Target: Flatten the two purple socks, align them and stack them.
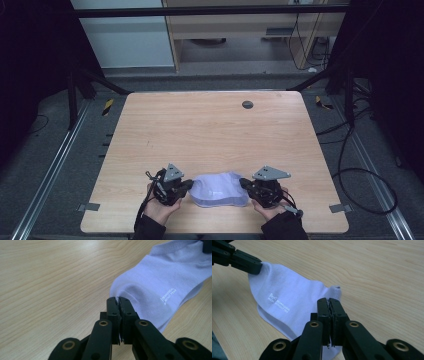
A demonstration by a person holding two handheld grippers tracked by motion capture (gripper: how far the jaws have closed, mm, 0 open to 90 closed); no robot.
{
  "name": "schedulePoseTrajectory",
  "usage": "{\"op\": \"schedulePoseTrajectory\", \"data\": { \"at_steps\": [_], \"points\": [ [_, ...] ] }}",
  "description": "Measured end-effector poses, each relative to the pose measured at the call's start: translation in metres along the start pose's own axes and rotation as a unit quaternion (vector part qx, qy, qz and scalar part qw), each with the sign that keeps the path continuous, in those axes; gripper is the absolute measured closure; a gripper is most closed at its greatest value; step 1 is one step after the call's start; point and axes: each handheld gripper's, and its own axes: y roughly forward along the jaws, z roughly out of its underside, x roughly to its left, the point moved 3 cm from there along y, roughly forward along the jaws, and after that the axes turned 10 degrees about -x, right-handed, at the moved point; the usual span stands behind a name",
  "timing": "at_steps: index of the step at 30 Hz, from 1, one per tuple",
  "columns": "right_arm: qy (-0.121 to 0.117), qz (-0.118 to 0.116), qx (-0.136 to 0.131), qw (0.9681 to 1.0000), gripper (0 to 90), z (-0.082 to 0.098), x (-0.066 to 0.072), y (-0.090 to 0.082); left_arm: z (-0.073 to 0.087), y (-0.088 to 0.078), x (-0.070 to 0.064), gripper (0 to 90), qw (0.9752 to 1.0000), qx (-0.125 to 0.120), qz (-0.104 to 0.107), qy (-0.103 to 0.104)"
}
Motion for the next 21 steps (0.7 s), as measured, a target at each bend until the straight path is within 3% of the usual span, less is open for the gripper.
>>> {"op": "schedulePoseTrajectory", "data": {
  "at_steps": [21],
  "points": [
    [0.002,0.0,0.033,0.9994,88.5,0.02,-0.001,0.002,0.014,0.013,-0.004,87.3,0.9994,0.033,0.007,0.007]
  ]
}}
